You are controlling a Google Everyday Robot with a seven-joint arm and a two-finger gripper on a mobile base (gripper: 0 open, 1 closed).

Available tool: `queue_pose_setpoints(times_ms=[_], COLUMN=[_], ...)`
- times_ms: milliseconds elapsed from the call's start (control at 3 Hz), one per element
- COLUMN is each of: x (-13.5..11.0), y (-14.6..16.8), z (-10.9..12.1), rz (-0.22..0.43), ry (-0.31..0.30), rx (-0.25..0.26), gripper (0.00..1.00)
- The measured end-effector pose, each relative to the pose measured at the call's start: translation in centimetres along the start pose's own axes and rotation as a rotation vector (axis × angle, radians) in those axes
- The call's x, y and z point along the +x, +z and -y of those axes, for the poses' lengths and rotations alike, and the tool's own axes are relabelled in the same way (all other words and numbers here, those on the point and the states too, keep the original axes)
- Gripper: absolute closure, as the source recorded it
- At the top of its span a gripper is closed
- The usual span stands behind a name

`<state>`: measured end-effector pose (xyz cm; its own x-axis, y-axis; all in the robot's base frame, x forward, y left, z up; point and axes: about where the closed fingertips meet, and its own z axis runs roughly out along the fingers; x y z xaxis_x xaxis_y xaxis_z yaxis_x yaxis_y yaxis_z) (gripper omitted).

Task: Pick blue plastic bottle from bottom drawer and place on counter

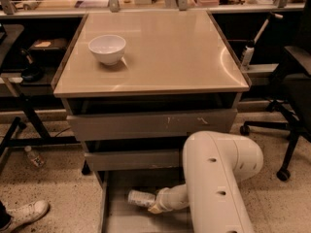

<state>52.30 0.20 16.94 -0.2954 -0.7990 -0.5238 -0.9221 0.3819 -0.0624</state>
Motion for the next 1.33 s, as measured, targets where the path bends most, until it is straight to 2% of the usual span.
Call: queue_pose_setpoints(times_ms=[333, 667, 1000, 1333], x=[-2.9, -1.3, -2.8, -3.5], y=[-7.0, -7.6, -9.1, -13.8], z=[-3.2, -5.1, -4.0, -3.2], rz=[-0.01, -0.036, -0.02, 0.01], ry=[-0.009, -0.005, -0.009, 0.017], rx=[0.076, 0.045, 0.088, 0.157], gripper=[1.0, 1.0, 1.0, 1.0])
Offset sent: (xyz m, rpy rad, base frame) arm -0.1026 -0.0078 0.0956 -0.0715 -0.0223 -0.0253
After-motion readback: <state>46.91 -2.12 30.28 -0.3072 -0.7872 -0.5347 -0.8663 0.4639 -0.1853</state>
